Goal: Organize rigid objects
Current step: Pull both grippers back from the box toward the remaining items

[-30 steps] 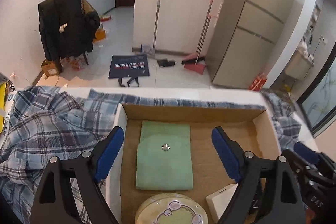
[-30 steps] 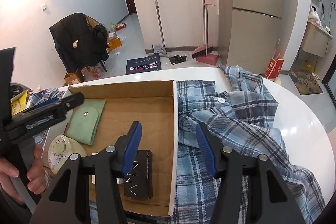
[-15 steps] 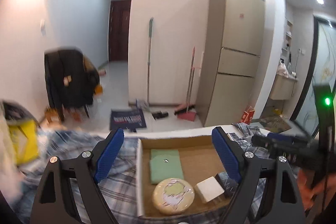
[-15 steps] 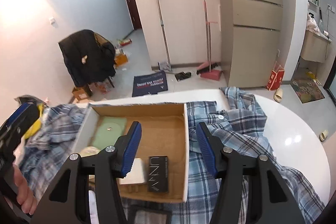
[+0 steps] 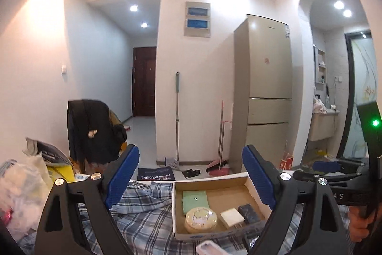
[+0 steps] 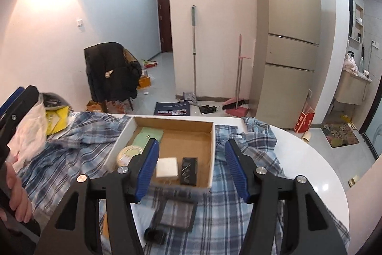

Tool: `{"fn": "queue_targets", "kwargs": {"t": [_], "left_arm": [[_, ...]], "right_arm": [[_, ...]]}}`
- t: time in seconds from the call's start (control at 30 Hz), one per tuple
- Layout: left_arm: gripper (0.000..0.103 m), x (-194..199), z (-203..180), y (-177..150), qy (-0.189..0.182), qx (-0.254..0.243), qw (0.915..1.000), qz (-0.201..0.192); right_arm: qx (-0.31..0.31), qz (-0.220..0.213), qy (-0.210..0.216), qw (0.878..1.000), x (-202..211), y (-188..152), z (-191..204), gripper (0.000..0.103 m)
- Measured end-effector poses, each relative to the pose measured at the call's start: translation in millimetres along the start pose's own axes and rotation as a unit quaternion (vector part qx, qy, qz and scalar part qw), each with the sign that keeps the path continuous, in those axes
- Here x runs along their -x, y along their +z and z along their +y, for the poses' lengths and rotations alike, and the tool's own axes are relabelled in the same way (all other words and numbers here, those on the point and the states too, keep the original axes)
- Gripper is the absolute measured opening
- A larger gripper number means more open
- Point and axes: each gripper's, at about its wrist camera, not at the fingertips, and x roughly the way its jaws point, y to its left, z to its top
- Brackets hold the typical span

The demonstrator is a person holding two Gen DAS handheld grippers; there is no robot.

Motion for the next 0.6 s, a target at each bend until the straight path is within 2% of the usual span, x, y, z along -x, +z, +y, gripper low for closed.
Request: {"fn": "queue_targets", "kwargs": {"t": [0.1, 0.13, 0.17, 0.27, 0.33, 0.4, 0.47, 0.6], "left_arm": [[0.092, 27, 1, -6, -0.059, 0.02, 0.998, -0.003], [0.099, 39, 0, -10, -0.066, 0.023, 0.9975, -0.011], [0.103, 46, -2, -11, -0.061, 0.022, 0.9977, -0.02], [0.103, 67, -9, -21, -0.043, 0.003, 0.9981, -0.044], [0.103, 70, -13, -27, -0.035, -0.01, 0.9986, -0.039], [0.103, 72, -15, -34, -0.029, -0.013, 0.9991, -0.03], [0.103, 69, -16, -40, -0.018, -0.01, 0.9995, -0.023], [0.103, 67, -7, -65, -0.001, 0.009, 0.9999, -0.014]], "right_arm": [[0.015, -0.004, -0.004, 1.0, 15, -16, 9, 0.057], [0.018, -0.006, 0.0, 1.0, 20, -23, 12, 0.058], [0.02, -0.008, 0.004, 1.0, 25, -29, 14, 0.058], [-0.002, -0.028, -0.007, 1.0, 36, -44, 13, 0.058], [-0.017, -0.038, -0.011, 0.999, 40, -49, 12, 0.06], [-0.03, -0.045, -0.007, 0.999, 41, -53, 9, 0.073], [-0.047, -0.057, -0.009, 0.997, 41, -56, 4, 0.08], [-0.069, -0.082, -0.058, 0.993, 34, -64, -5, 0.083]]}}
